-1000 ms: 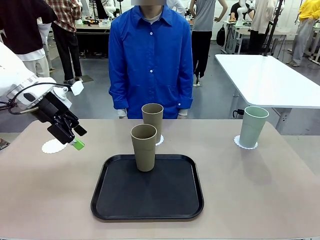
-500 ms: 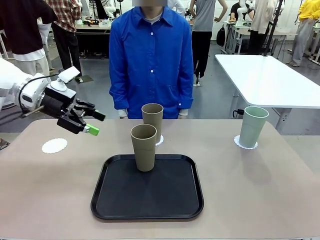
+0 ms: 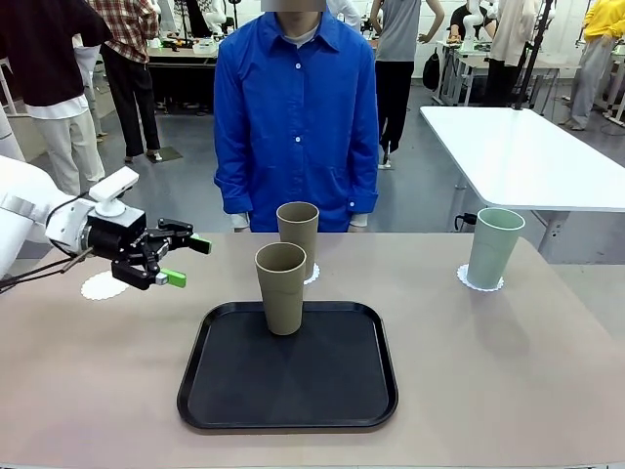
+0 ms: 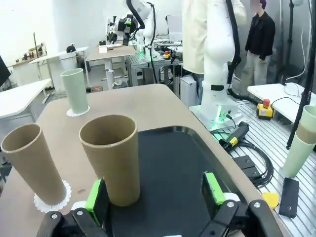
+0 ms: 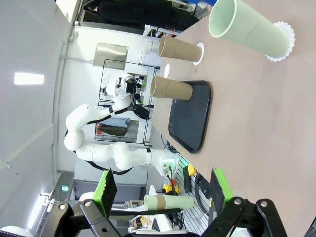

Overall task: Place coasters on the table and set cups on them.
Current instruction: Take one Reusable plastic cup from the Flat Tray and place it on a coaster set by the human.

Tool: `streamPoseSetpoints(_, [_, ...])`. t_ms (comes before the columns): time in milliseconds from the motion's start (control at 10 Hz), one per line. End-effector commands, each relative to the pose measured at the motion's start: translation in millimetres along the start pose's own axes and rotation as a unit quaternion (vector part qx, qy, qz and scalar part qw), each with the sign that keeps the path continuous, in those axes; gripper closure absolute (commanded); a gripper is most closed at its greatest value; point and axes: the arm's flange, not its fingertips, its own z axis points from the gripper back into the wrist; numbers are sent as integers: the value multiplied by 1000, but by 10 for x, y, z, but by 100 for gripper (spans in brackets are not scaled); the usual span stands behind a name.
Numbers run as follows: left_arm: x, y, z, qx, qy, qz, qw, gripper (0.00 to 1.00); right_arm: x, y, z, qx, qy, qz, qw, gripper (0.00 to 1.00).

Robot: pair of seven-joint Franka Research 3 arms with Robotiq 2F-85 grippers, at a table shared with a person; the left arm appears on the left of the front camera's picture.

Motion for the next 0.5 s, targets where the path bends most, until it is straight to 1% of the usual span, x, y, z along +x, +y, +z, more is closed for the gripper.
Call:
streamPoseSetpoints(0, [-36, 23, -6, 17, 26, -25, 999, 0, 0, 13, 4, 5, -1, 1, 1000, 0])
streamPoseSetpoints(200, [-88, 4, 4, 35, 39, -12, 999, 0, 0, 13, 4, 5, -1, 1, 1000, 0])
streamPoseSetpoints(300, [67, -39, 43, 104, 79, 37, 991, 0, 0, 13, 4, 5, -1, 1, 1000, 0])
streamPoseSetpoints(400, [-111, 50, 32, 21, 28, -5, 999, 0, 0, 13, 4, 5, -1, 1, 1000, 0])
